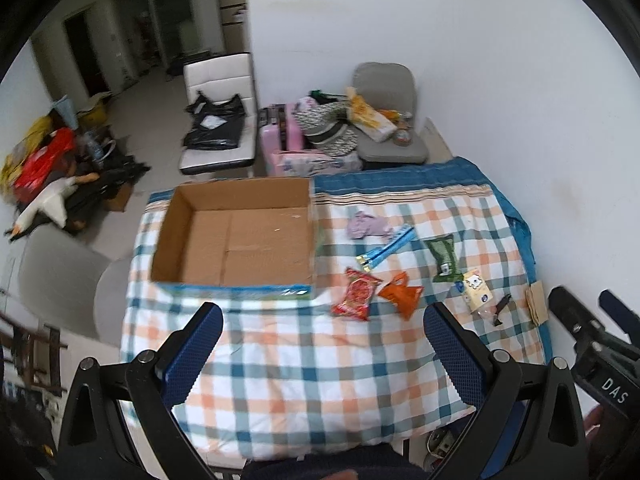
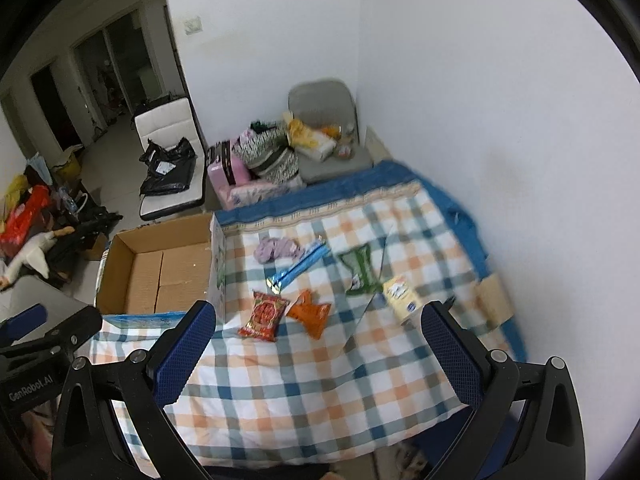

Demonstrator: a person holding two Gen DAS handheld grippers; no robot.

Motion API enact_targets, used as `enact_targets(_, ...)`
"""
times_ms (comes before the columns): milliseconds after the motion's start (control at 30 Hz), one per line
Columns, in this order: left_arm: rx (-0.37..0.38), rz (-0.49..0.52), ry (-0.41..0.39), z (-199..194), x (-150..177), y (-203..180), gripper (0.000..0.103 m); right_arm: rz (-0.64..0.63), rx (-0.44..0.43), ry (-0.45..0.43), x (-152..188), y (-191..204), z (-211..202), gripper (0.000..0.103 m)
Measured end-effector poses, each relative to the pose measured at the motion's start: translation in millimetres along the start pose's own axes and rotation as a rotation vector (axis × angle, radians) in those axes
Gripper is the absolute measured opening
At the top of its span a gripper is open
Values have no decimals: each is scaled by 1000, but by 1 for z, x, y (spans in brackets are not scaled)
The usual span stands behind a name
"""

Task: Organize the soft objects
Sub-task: 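Grasp the orange snack bag with the left tool while the right tool grasps the green bag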

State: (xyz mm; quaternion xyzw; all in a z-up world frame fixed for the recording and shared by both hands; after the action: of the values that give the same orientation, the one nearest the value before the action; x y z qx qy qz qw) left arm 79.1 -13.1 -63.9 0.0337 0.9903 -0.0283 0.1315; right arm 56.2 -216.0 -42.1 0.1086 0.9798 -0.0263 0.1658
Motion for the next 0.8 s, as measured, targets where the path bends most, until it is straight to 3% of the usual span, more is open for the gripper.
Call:
enact_targets(167,-56,116,65,71,-37,-39,103,102,-11,109,-13,-51,66,103)
enact_targets(300,-22,148,209,146,-59,-64,103,182,-23,176,-24,-95,124,103)
enact_targets(400,48,109,347,206,-65,-79,103,247,-87,260,-33,-124,179,103)
enact_targets(433,40,94,374,224,-66,-82,103,264,-100,278,-38,-135,197,103)
enact_targets(567,116,11,554,294,-54,-94,103,299,-158,393,-49,-150,268,103)
enact_targets(667,112,-33,625,332,-46,-92,101,316,-260,509,-57,-146,320,103)
enact_targets(800,117,-65,711,370,-35,-96,99,270,-242,577,-72,-136,374,102)
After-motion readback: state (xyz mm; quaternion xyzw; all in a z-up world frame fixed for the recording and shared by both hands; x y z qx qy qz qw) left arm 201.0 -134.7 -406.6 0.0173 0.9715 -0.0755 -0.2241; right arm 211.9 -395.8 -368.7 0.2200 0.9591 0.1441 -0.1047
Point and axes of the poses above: each gripper's, at about its wrist camera, not at the fingertips, and z roughly the way its jaws point, y to its left, x to its underside, the point moved 8 cm from there along z, roughly the way its jaws point, and after that the axes turned 14 degrees about y, right-handed, at the moved point
